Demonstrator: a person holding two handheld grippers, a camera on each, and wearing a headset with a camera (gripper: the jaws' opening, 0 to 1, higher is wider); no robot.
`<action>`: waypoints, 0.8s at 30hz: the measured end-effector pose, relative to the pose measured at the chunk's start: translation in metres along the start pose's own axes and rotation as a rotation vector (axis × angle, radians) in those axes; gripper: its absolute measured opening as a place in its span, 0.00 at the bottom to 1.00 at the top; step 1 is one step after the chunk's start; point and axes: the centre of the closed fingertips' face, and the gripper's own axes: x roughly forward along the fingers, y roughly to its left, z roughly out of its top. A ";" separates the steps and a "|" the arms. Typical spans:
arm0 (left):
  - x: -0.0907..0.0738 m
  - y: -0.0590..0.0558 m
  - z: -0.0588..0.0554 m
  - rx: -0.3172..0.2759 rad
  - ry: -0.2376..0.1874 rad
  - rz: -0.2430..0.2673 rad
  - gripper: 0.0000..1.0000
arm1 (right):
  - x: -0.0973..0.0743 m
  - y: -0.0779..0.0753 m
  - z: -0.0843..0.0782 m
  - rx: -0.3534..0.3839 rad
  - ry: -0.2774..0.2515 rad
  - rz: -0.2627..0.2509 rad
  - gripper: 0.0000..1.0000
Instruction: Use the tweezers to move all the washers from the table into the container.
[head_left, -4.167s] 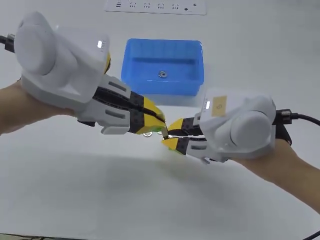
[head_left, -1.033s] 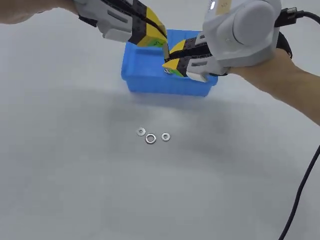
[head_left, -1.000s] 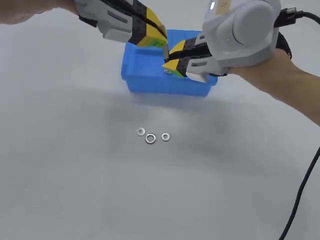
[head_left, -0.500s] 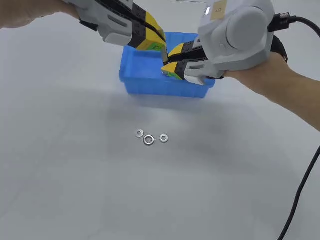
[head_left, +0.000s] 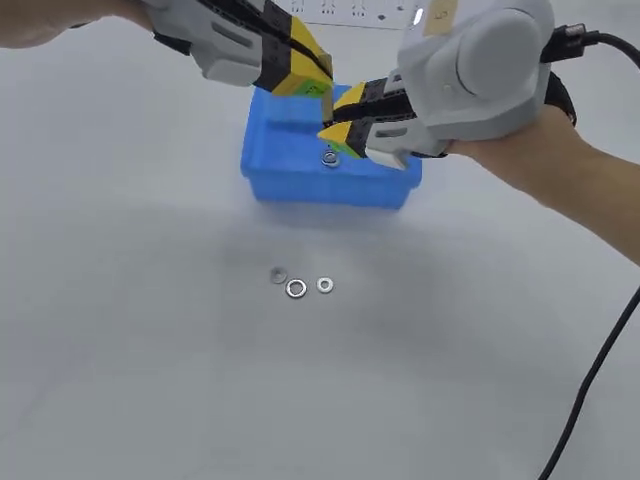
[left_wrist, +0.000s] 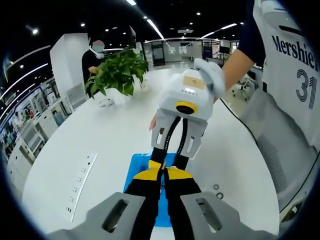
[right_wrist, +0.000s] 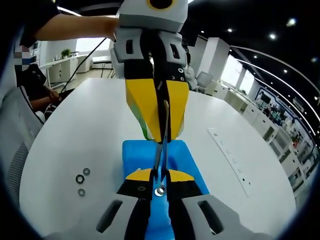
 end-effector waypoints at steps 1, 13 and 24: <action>-0.002 -0.001 0.002 0.000 -0.002 -0.003 0.06 | -0.002 0.001 0.002 -0.004 -0.004 -0.003 0.11; -0.023 -0.029 0.027 0.021 -0.008 -0.011 0.06 | -0.024 0.020 0.026 -0.057 -0.038 -0.006 0.11; -0.032 -0.064 0.038 0.029 -0.003 -0.013 0.06 | -0.043 0.053 0.038 -0.075 -0.048 0.006 0.11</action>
